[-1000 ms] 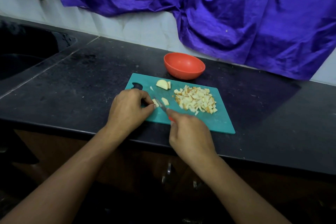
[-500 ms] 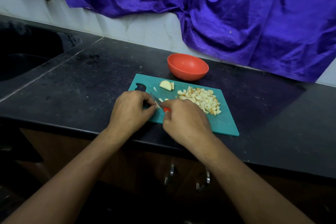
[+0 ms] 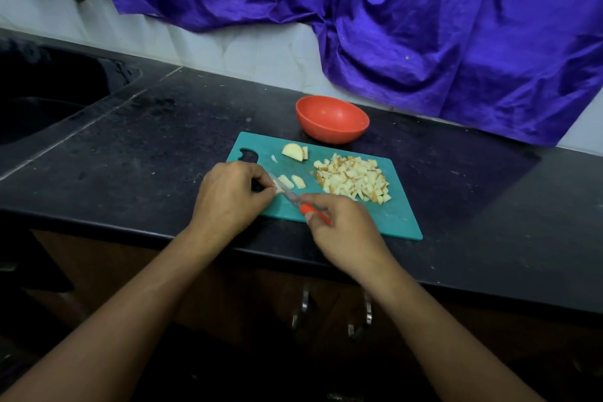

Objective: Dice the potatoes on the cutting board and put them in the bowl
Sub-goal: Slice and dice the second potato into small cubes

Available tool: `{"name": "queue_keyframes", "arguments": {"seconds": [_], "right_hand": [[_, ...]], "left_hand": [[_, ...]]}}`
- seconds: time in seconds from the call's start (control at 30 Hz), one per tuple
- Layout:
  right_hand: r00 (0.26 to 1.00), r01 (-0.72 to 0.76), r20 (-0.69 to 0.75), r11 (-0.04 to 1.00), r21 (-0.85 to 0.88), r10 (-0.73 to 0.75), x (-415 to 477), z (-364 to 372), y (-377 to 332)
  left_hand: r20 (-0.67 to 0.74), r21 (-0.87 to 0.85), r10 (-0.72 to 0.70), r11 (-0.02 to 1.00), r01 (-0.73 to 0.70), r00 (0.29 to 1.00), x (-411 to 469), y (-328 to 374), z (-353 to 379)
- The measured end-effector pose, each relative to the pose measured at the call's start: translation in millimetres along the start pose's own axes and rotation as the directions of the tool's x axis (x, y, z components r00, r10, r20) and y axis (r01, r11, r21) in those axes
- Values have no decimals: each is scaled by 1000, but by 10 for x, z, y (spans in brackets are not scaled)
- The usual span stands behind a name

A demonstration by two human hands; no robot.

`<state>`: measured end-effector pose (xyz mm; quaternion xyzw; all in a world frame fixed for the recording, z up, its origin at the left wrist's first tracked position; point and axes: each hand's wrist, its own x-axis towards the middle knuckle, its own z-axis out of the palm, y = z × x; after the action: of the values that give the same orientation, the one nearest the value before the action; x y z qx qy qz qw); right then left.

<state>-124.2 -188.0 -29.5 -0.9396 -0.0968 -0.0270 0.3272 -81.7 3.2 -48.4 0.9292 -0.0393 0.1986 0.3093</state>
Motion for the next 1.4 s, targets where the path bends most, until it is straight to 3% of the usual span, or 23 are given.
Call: {"name": "queue_keyframes", "arguments": {"seconds": [0.07,0.13,0.23,0.3,0.4,0.57,0.7,0.8,0.97,1.07,1.17,1.3,1.4], "right_hand": [[994,-113,33,955,274,108,52,-39,42],[989,-130,-25,922,364,149,67,-109,70],[987,-83,-133,993,90,95,84,-208,117],[990,-71,-130,990,-120,55,64,-237,111],[996,-24,-91,953,-302,-3,26,-180,72],[993,66,-66,921,-385,-99,101,-141,28],[986,142,-18,897,-420,-164,170,-162,100],[990,125,-15,926,-357,-140,255,-177,205],[990,6,-142,998,-60,-14,293,-154,324],[985,27,-166,998,-50,-35,283,-121,350],[982,23,-187,999,-47,-32,290,-89,392],[980,14,-195,996,-85,-31,284,-86,353],[981,4,-192,990,-144,-32,242,-85,288]], "left_hand": [[4,-14,-4,1000,4,1000,-1,0,-10],[19,-34,-10,999,10,1000,-1,3,-24],[26,-70,-6,998,8,1000,-1,-10,-27],[8,-104,-2,995,3,1000,4,-21,-22],[5,-92,10,996,-9,1000,47,-43,-14],[176,-77,63,996,-50,982,150,-116,-97],[357,-163,114,985,-58,927,254,-271,-180],[471,-217,157,975,-58,868,386,-330,-211],[566,-158,215,976,-151,796,589,-301,-175],[539,-165,230,972,-167,810,580,-274,-159],[432,-172,218,972,-157,875,453,-226,-121],[215,13,134,990,-140,967,219,-88,-25],[89,140,94,984,-106,992,89,70,60]]}}
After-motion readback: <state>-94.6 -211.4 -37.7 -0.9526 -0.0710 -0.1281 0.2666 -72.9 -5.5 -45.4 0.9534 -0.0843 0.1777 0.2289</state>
